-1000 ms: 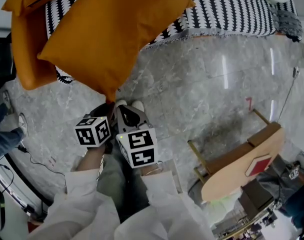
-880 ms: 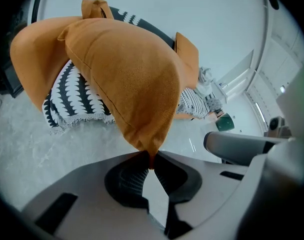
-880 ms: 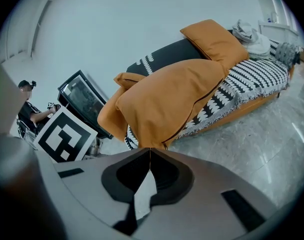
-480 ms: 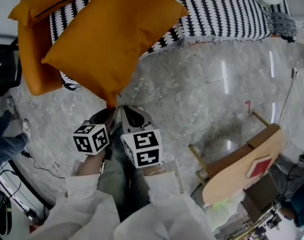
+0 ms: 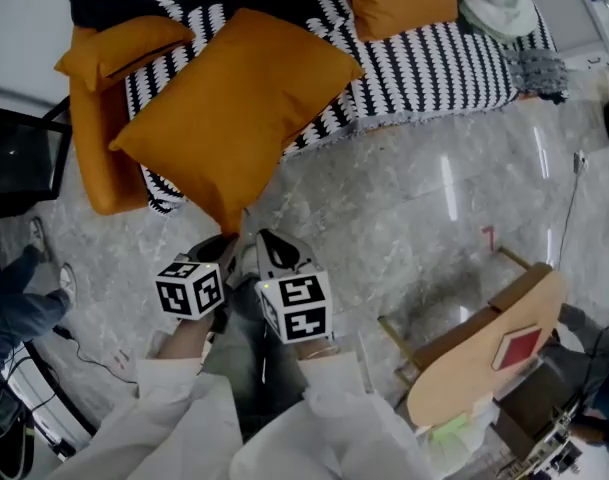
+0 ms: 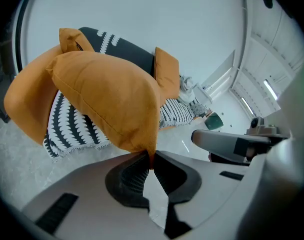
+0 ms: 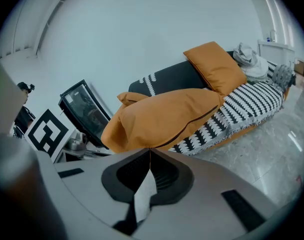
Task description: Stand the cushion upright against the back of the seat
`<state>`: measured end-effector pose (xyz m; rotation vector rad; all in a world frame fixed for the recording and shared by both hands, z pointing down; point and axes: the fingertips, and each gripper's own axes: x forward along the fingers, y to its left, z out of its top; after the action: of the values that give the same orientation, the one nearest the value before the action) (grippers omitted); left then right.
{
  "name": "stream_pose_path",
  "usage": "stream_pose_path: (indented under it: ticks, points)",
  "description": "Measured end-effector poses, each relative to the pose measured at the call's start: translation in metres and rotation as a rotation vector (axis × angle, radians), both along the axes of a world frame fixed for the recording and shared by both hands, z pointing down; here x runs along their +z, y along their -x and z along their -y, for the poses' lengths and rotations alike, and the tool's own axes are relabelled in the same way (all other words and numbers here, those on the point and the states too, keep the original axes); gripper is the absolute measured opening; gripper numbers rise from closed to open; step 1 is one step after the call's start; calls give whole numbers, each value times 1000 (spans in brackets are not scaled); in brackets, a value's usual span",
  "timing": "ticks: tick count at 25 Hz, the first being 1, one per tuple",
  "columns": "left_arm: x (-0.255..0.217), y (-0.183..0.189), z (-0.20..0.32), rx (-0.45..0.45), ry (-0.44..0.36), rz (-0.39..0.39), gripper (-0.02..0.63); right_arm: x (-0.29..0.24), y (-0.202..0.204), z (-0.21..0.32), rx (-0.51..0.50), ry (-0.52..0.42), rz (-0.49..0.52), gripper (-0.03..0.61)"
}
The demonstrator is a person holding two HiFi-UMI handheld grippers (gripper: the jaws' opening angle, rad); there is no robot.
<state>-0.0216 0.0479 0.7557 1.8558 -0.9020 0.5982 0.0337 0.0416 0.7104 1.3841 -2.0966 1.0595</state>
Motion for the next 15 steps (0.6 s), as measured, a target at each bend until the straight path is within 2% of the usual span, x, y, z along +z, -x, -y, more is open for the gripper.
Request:
stream_pose_path:
  ticks: [6, 11, 15]
  points:
    - [-39, -3, 21, 28, -28, -31, 34, -48, 10, 17, -37, -42, -18, 12]
    - [-80, -11, 45, 87, -53, -30, 34, -85, -2, 42, -7, -64, -52, 12]
    - [-104, -7, 57, 91, -51, -40, 34, -108, 6, 53, -20, -80, -71, 12]
